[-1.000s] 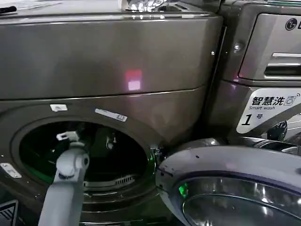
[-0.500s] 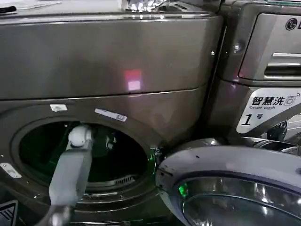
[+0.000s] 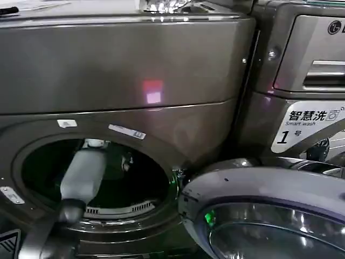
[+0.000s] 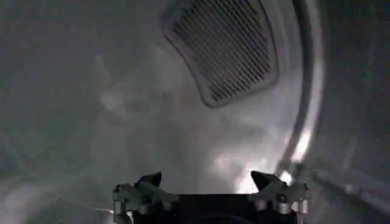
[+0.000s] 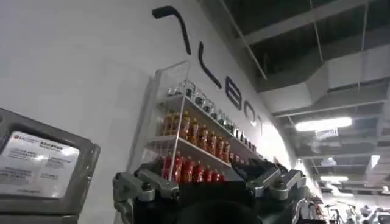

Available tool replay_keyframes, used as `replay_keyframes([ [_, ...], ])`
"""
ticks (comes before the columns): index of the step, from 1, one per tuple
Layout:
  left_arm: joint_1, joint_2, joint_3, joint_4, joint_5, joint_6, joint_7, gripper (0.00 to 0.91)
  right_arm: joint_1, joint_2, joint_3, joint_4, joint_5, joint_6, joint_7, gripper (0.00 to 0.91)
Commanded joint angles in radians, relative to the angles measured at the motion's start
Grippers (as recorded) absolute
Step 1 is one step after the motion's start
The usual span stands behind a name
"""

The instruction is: Grasp the clothes from the dryer.

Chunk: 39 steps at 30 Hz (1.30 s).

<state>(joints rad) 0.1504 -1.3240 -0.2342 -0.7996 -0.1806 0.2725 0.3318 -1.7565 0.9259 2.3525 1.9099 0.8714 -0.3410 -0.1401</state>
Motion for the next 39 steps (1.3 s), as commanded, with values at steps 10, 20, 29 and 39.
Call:
replay_keyframes([
  [10, -0.210, 0.064, 0.395, 0.357, 0.606, -0.108, 0.506, 0.907, -0.004, 0.000, 0.011, -0.023, -0.003, 0.003, -0.007, 0.907],
  [20, -0.297, 0.056, 0.462, 0.444, 1.026, -0.191, 0.566, 0.907, 0.009, 0.004, -0.006, -0.020, -0.007, 0.003, -0.008, 0.907],
  [29, -0.306, 0.053, 0.519, 0.502, 1.161, -0.218, 0.561, 0.907, 0.015, 0.010, -0.012, -0.021, -0.009, 0.005, -0.011, 0.907],
  [39, -0.262, 0.022, 0.524, 0.557, 1.133, -0.188, 0.500, 0.853, 0.017, 0.015, -0.016, -0.017, -0.011, 0.007, -0.012, 0.907],
])
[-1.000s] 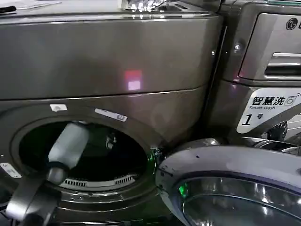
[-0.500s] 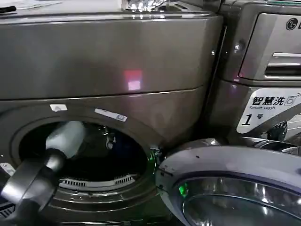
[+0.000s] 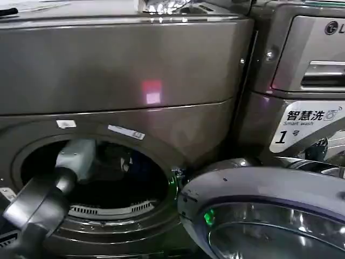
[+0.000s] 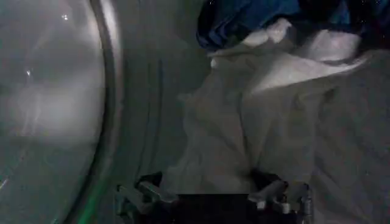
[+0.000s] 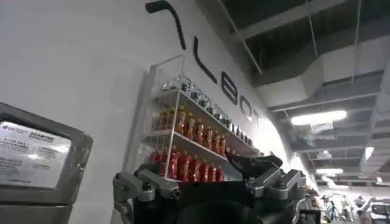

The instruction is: Grasp the clothes from the dryer.

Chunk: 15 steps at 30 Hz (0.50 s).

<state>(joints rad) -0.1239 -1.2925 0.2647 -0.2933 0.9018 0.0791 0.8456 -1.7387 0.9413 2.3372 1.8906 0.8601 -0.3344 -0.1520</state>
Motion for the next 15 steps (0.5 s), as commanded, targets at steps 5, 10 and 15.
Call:
replay_keyframes([
  [5, 0.023, -0.022, 0.033, 0.073, 0.030, 0.016, -0.018, 0.068, 0.000, 0.003, -0.003, 0.003, -0.002, 0.002, 0.000, 0.907],
  [10, 0.014, -0.019, 0.027, 0.061, -0.001, 0.019, -0.038, 0.000, 0.003, 0.007, -0.008, 0.007, -0.002, 0.003, 0.000, 0.907],
  [15, 0.004, -0.019, -0.007, 0.022, -0.042, 0.025, -0.054, 0.000, 0.008, 0.014, -0.018, 0.013, -0.003, 0.004, 0.000, 0.907],
])
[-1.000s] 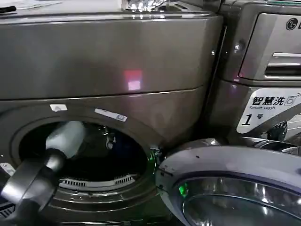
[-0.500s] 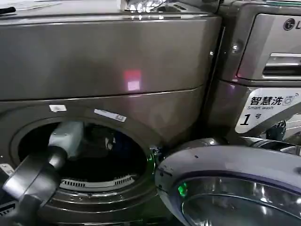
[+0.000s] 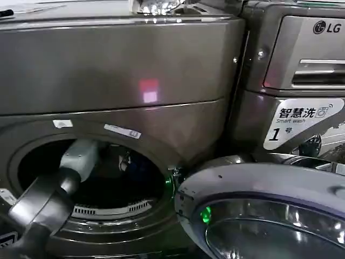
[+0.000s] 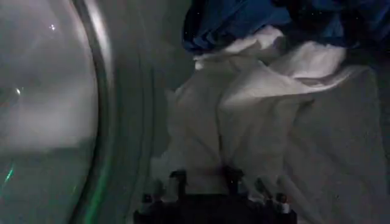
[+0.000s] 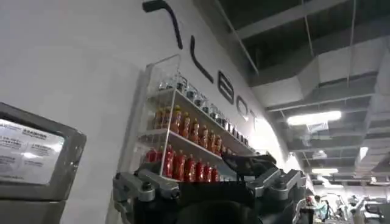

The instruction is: Grasp the clothes from the dryer.

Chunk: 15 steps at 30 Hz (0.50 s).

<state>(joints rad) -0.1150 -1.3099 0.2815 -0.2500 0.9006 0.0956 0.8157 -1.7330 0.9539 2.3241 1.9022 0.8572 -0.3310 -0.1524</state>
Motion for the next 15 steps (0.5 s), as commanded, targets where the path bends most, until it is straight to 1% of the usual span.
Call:
replay_keyframes([
  [1, -0.006, 0.000, -0.035, -0.044, -0.050, 0.014, -0.023, 0.000, 0.003, 0.001, -0.005, 0.001, -0.001, 0.000, 0.001, 0.907],
  [6, -0.008, 0.003, -0.142, -0.146, -0.146, 0.066, -0.027, 0.000, 0.008, 0.003, -0.011, 0.000, -0.016, 0.004, -0.002, 0.907],
  [9, 0.014, 0.012, -0.209, -0.212, -0.253, 0.116, -0.048, 0.000, 0.009, 0.007, -0.013, 0.001, -0.017, 0.004, -0.002, 0.907],
  [12, 0.080, 0.029, -0.278, -0.309, -0.406, 0.152, -0.139, 0.000, 0.015, 0.013, -0.020, 0.004, -0.019, 0.005, -0.002, 0.907],
  [15, 0.140, 0.030, -0.381, -0.407, -0.547, 0.171, -0.250, 0.000, 0.019, 0.015, -0.028, 0.011, -0.019, 0.005, -0.001, 0.907],
])
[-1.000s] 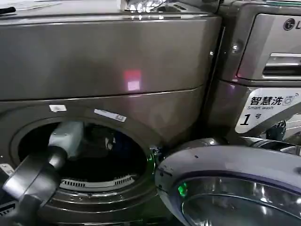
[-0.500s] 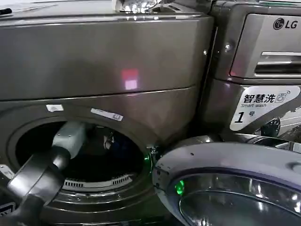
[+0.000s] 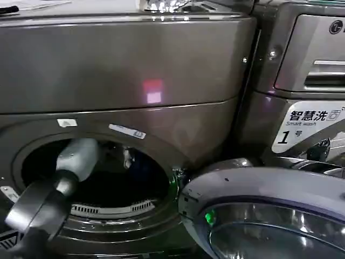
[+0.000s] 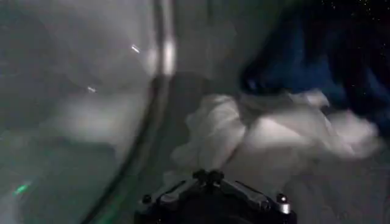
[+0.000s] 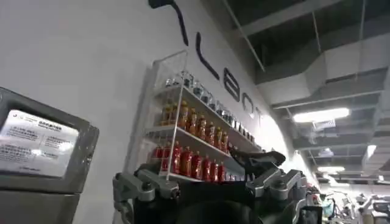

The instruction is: Grasp the clothes from the dryer.

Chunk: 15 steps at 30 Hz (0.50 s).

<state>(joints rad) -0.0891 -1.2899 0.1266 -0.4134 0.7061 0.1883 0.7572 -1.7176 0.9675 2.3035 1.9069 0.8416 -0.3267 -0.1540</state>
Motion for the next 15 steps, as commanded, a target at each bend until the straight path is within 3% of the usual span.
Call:
replay_keyframes([
  [1, 0.156, 0.018, -0.243, -0.309, -0.463, 0.095, -0.233, 0.000, 0.004, 0.001, -0.009, 0.006, -0.004, 0.001, 0.000, 0.907],
  [8, 0.375, 0.019, -0.371, -0.563, -0.809, 0.013, -0.483, 0.000, 0.006, -0.003, -0.012, 0.011, -0.004, 0.002, -0.001, 0.907],
  [15, 0.550, -0.025, -0.498, -0.759, -0.950, -0.103, -0.743, 0.000, 0.003, -0.006, -0.011, 0.012, -0.002, 0.007, 0.000, 0.907],
])
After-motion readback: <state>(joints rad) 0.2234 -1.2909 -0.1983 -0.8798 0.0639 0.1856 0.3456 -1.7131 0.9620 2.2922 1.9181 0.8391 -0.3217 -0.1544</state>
